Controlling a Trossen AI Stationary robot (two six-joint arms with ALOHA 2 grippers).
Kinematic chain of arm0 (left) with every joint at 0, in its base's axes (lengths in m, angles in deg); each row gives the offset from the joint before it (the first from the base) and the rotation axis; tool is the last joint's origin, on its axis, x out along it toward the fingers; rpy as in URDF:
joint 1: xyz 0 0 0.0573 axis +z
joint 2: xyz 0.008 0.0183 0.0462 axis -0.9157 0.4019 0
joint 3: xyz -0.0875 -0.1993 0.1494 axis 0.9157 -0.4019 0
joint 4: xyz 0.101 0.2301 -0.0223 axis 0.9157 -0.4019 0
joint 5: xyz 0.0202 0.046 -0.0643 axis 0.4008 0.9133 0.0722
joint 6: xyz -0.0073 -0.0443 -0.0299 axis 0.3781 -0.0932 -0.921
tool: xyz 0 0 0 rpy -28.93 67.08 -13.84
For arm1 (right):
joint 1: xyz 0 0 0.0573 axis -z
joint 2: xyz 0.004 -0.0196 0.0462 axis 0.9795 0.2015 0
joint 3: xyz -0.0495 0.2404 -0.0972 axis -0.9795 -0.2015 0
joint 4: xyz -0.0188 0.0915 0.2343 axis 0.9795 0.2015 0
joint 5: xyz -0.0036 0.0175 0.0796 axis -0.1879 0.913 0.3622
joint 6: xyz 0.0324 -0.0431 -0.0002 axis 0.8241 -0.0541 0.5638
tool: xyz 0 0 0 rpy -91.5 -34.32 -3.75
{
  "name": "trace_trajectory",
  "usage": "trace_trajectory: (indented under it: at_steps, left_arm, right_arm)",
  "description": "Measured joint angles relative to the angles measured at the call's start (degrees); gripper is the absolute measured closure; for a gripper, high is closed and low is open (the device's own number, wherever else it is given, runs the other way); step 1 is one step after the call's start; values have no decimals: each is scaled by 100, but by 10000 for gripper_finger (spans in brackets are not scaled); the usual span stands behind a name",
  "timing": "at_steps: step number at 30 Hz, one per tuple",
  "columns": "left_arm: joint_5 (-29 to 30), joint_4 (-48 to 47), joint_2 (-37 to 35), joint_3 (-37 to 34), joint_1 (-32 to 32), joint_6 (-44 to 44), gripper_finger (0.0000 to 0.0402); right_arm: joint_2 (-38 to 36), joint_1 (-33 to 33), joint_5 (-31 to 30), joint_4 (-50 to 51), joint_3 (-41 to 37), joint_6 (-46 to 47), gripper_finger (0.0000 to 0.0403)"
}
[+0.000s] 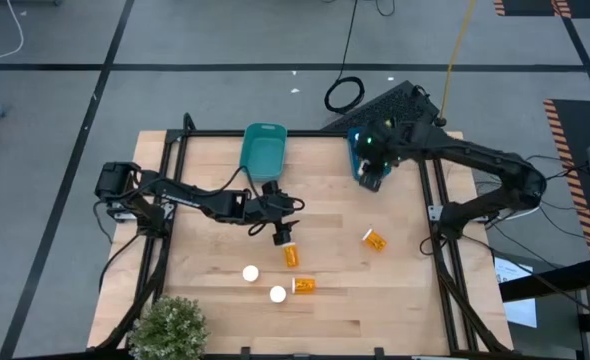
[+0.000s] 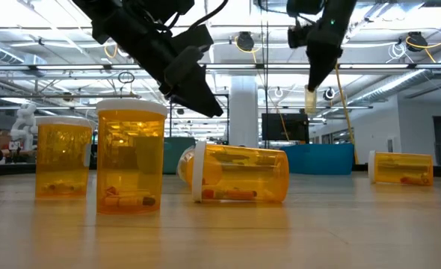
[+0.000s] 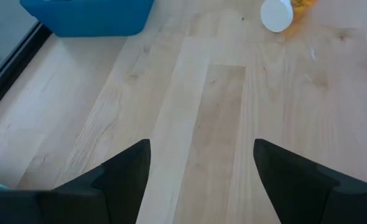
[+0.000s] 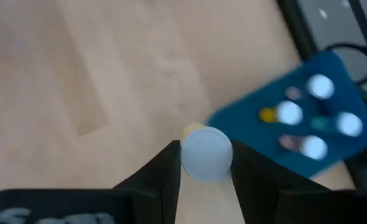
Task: Pick and place medicine bottles into bin by pill shape (circle, oval)
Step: Put the small yellow pill bottle into the blue bin
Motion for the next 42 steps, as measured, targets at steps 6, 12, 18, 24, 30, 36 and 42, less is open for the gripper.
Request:
trace_trajectory:
  at_steps: [6,12,18,24,30,36,42]
  left_arm:
    - [-4,49,0,-2,-33,2,112]
    - [-4,53,0,-4,-33,-1,112]
    - [-7,55,2,-7,-33,-7,112]
    - [-7,73,2,-7,-31,-20,112]
    - [-9,164,2,-7,-31,4,112]
    - [-11,217,2,-7,-33,-2,112]
    - [-15,218,4,-9,-33,-4,112]
  right_arm:
    - [127,825,7,-35,0,-302,285]
    - [194,1191,16,-162,-197,-277,285]
    - [197,1322,3,-750,-861,-282,285]
    - [196,1606,6,-1345,-1212,-352,285]
    - [196,1802,-7,-1599,-1558,-401,284]
    - [196,1919,-9,-2286,-2082,-461,284]
    - [224,1976,-2,-2397,-2322,-483,284]
